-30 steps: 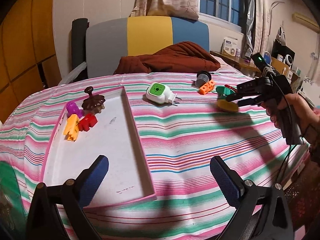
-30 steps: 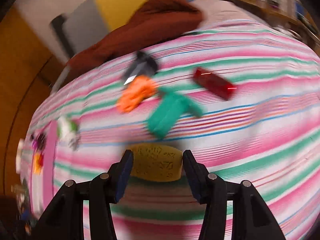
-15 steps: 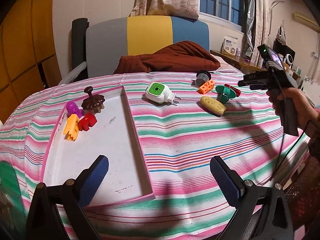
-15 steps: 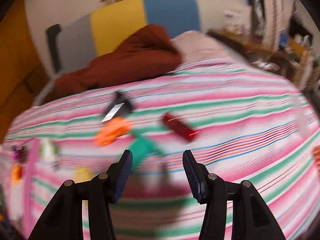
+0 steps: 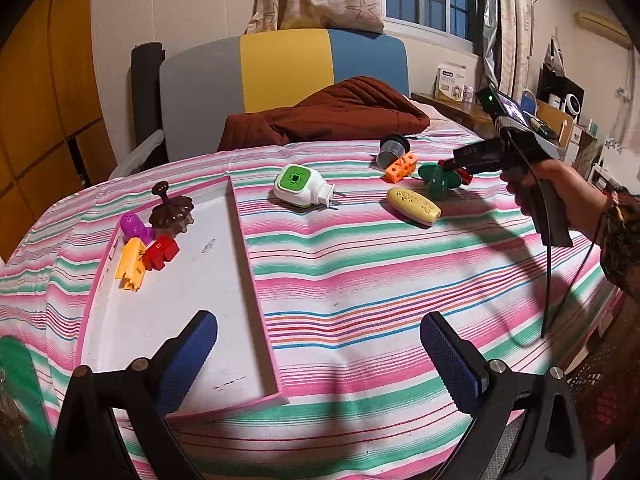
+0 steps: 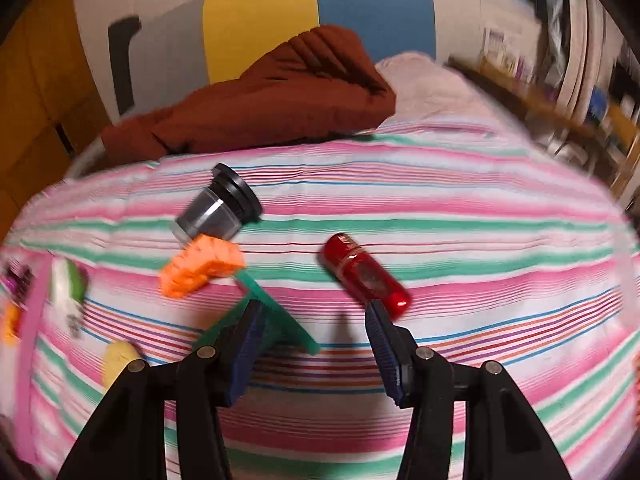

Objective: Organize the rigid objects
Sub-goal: 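Move the right tool back toward the green plastic piece, then grasp the green plastic piece with the right tool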

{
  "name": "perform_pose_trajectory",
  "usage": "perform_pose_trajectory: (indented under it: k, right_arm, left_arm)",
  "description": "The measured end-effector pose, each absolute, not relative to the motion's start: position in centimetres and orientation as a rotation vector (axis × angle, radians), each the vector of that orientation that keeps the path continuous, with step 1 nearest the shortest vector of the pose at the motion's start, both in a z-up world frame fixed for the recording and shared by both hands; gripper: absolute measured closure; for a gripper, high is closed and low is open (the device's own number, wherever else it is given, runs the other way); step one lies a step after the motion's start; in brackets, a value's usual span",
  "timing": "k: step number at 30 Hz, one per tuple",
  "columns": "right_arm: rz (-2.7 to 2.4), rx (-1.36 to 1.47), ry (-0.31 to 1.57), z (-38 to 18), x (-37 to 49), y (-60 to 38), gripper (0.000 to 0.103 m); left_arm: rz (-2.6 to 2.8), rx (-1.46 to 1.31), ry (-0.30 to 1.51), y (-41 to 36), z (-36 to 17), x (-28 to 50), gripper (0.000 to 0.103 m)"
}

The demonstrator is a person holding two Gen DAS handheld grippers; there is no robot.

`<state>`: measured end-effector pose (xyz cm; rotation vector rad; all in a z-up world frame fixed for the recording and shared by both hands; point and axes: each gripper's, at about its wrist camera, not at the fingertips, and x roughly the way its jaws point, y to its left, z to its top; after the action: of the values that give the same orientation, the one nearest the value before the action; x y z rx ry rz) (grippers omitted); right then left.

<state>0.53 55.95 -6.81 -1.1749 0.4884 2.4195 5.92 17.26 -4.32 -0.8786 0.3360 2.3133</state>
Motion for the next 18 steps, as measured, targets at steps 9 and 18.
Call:
perform_pose_trajectory:
  k: [9, 18]
  right_arm:
    - [2.327, -1.244, 1.414, -11.0, 1.7, 58.8, 0.055]
    - [2.498, -1.106, 0.584, -4.0, 1.7, 53.6, 0.037]
  left_arm:
    - [2.300, -0.853, 0.378, 18.2, -4.3, 6.8, 0.001]
    - [2.309, -0.853, 0.363, 18.1, -4.1, 6.7, 0.001]
